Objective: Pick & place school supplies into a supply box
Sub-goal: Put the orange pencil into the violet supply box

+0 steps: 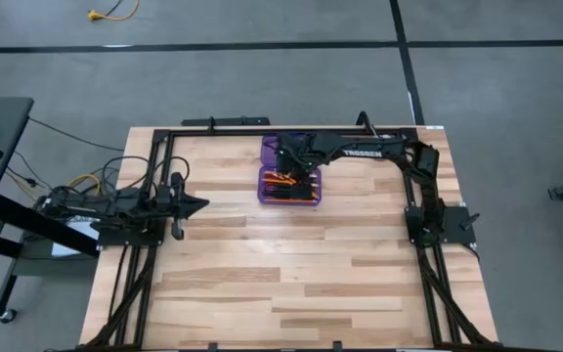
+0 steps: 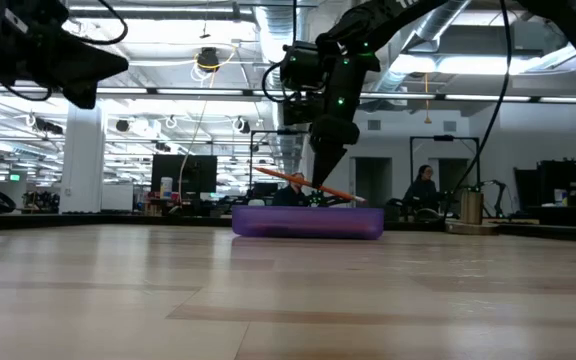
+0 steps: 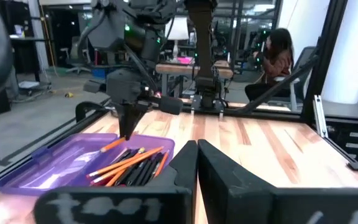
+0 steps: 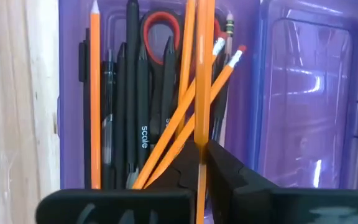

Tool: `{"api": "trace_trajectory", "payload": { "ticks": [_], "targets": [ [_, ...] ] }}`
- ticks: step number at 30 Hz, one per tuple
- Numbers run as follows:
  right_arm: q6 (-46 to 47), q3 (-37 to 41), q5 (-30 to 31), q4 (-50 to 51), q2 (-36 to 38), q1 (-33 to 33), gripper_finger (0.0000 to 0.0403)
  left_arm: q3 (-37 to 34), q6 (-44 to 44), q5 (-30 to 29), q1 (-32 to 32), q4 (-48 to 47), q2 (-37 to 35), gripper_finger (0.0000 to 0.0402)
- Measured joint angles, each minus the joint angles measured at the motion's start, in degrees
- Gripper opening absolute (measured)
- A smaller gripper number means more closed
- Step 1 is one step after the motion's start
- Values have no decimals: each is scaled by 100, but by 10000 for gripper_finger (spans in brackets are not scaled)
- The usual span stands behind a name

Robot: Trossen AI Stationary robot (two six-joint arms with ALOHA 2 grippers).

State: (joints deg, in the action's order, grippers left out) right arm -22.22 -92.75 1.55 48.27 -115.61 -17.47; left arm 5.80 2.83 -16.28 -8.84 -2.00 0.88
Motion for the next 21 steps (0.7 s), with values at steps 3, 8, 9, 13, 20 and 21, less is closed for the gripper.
{"api": "trace_trajectory", "payload": {
  "ticks": [3, 8, 9, 13, 20, 21],
  "targets": [
    [116, 2, -3, 51, 0, 7, 8, -84, 7, -4, 0, 16, -76, 0],
    [163, 26, -3, 99, 0, 13, 41, -94, 15, 0, 0, 21, -68, 0],
    [187, 26, -3, 93, 0, 13, 50, -94, 19, 2, 0, 21, -77, 0],
    [297, 26, -3, 62, 0, 13, 82, -92, 28, 3, 0, -11, -78, 0],
    [462, 28, -11, -49, 0, 20, 121, -153, 22, 97, 0, -81, -72, 0],
    [479, 31, -21, -39, 0, 26, 125, -182, 22, 99, 0, -70, -72, 0]
  ]
}}
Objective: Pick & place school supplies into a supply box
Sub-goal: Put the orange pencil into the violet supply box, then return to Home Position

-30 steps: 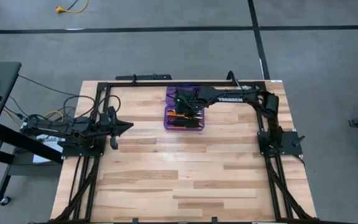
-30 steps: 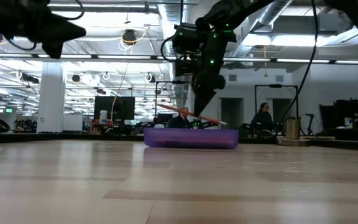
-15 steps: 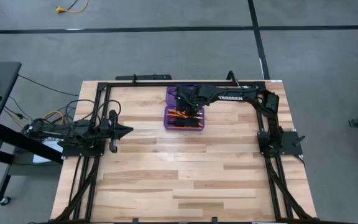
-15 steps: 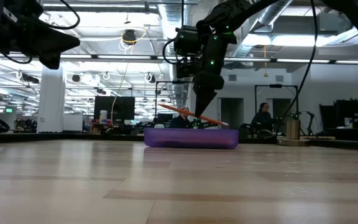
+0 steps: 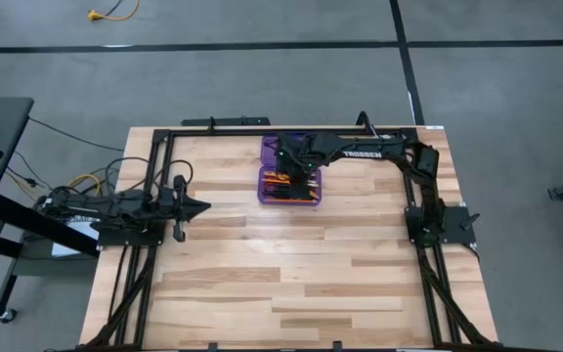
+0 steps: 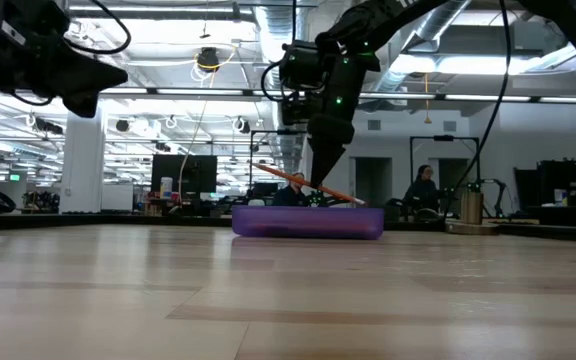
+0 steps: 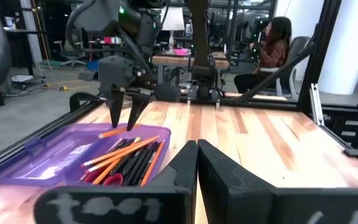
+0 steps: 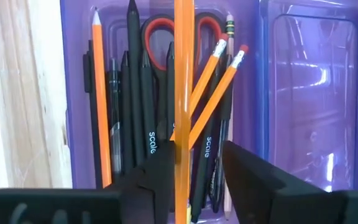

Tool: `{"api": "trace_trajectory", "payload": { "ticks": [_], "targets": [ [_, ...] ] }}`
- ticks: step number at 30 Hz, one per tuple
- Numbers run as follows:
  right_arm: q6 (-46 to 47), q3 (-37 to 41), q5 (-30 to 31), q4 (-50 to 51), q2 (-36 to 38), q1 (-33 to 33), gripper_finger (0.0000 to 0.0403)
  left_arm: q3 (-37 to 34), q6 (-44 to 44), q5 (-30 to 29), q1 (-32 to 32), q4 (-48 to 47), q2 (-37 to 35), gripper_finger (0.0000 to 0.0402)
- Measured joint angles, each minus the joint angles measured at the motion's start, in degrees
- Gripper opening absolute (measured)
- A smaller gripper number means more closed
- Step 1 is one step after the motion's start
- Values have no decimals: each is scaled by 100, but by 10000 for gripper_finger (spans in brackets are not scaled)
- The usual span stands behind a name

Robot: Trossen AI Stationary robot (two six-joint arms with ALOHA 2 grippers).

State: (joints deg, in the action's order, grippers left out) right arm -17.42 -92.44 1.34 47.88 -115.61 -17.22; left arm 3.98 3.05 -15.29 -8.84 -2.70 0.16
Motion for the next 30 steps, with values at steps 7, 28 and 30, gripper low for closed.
{"api": "trace_trajectory", "payload": {
  "ticks": [7, 28, 30],
  "targets": [
    [-50, 0, -2, 2, 0, 75, 162, -153, 82, 4, 0, 159, 5, 0],
    [-57, 4, -295, 174, 0, 24, 220, -163, 72, 165, -4, 129, 9, 0],
    [72, 4, -209, 189, 0, 25, 217, -163, 72, 164, -4, 128, 9, 0]
  ]
}}
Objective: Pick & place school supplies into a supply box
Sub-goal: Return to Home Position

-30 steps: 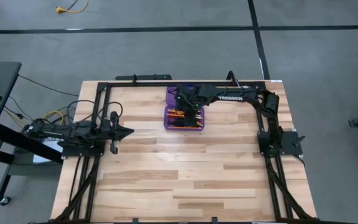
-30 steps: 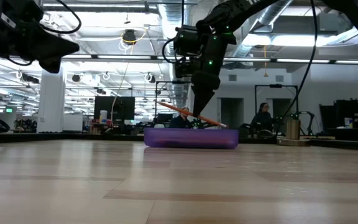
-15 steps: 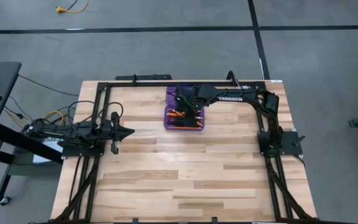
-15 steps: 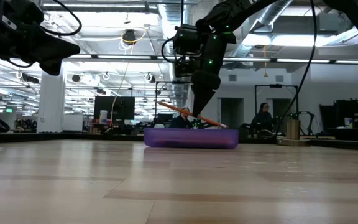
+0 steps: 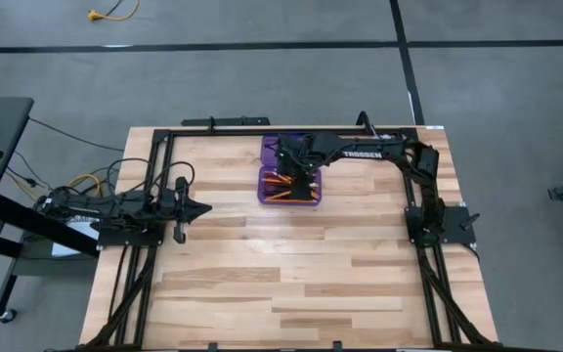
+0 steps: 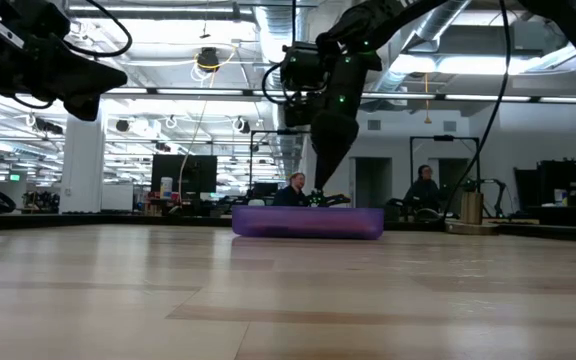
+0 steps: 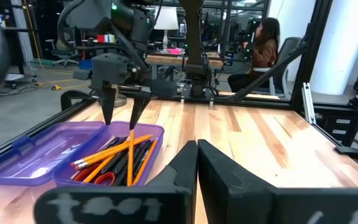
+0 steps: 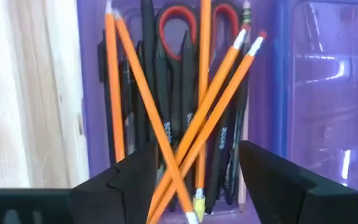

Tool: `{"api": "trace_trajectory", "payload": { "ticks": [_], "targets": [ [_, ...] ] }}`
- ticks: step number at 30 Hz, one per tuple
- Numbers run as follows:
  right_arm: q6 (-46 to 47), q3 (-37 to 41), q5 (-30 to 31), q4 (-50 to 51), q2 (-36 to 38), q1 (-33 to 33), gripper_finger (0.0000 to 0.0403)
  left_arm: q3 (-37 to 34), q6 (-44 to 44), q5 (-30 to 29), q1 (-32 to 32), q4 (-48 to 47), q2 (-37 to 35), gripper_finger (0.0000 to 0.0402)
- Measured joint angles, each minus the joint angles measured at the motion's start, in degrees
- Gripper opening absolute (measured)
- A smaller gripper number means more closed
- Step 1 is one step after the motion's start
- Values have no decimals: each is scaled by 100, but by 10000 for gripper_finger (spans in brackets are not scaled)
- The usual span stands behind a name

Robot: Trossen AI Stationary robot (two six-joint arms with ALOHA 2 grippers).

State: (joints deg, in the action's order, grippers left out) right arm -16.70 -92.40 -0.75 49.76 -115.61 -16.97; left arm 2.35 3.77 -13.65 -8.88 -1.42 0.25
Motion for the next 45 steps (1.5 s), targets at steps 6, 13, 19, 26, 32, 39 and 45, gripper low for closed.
{"api": "trace_trajectory", "payload": {
  "ticks": [6, 13, 19, 26, 32, 39, 45],
  "targets": [
    [-25, 0, 105, 46, 2, -64, 210, 0, -4, 4, 0, -6, 0, 0],
    [207, 0, 83, 191, 2, -60, 210, 0, -39, 4, 0, -10, 0, 0],
    [285, 0, 68, 779, 2, 81, 210, -12, -105, 14, 0, 5, 1, 0],
    [21, 0, -1459, 451, 172, 174, 210, -186, -41, 656, -4, 413, 210, 0],
    [-363, 254, -3620, -288, 839, 176, 210, -188, 107, 608, -4, 414, 543, 0],
    [-84, 1982, -4075, -2318, 2545, 353, 210, -192, 162, 519, -4, 434, 647, 0],
    [658, 3898, -3198, -4162, 4417, 904, 210, -192, 89, 378, -4, 462, 648, 0]
  ]
}}
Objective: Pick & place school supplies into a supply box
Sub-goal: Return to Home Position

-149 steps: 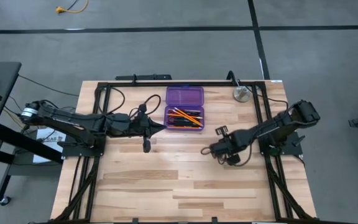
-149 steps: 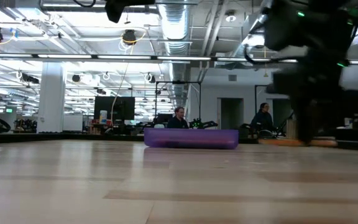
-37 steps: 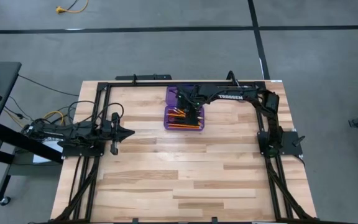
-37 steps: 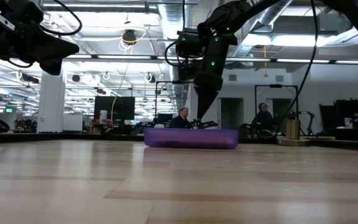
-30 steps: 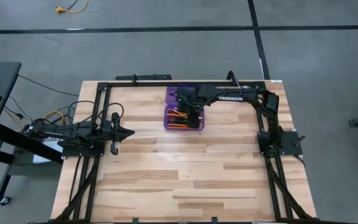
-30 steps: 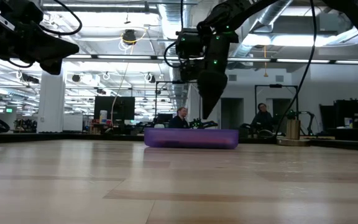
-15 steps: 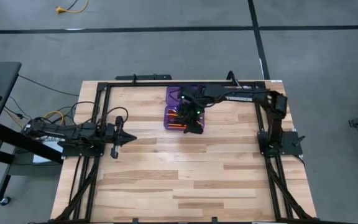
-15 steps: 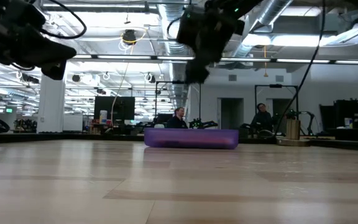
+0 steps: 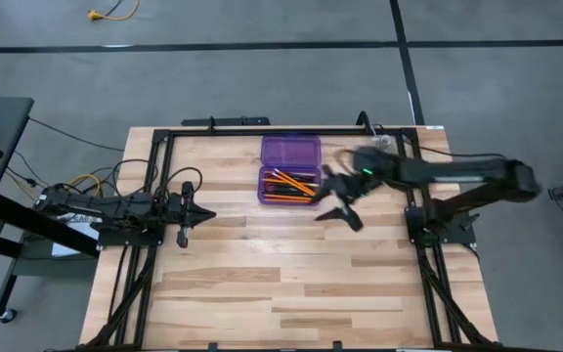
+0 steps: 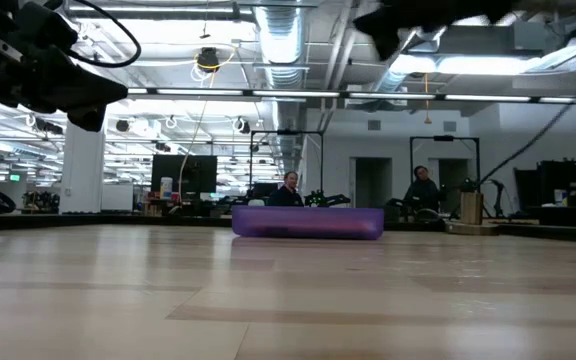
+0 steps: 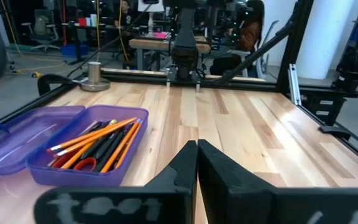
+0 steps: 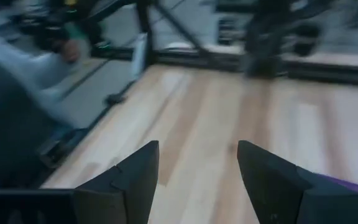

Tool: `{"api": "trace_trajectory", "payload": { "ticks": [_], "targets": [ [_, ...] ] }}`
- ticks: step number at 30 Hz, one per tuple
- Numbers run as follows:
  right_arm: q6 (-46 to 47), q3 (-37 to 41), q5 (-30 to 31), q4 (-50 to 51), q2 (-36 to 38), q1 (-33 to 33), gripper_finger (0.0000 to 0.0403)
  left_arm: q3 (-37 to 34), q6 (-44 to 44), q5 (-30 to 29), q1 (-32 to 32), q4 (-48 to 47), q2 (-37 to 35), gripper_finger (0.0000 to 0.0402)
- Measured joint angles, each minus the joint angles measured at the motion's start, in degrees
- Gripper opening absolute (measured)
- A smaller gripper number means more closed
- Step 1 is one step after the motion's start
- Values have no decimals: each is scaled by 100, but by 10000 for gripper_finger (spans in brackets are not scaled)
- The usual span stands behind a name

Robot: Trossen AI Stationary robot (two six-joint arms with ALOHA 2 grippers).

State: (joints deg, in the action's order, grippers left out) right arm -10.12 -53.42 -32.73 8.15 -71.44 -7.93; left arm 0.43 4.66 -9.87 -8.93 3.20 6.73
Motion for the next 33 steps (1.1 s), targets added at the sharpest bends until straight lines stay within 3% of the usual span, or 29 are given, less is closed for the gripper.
{"api": "trace_trajectory", "payload": {
  "ticks": [7, 10, 19, 33],
  "targets": [
    [554, 1827, 3354, -1044, 2248, 1295, 210, -4, -27, -175, 0, 33, -1, 0],
    [744, 2369, 4065, -1208, 2971, 1809, 210, -4, -27, -183, 0, 35, -1, 0],
    [1183, 3375, 4467, -951, 4139, 2310, 210, -4, -19, -194, 0, 37, -1, 0],
    [1165, 4880, 4405, -675, 6372, 1784, 210, -4, 16, -201, 0, 39, -1, 0]
  ]
}}
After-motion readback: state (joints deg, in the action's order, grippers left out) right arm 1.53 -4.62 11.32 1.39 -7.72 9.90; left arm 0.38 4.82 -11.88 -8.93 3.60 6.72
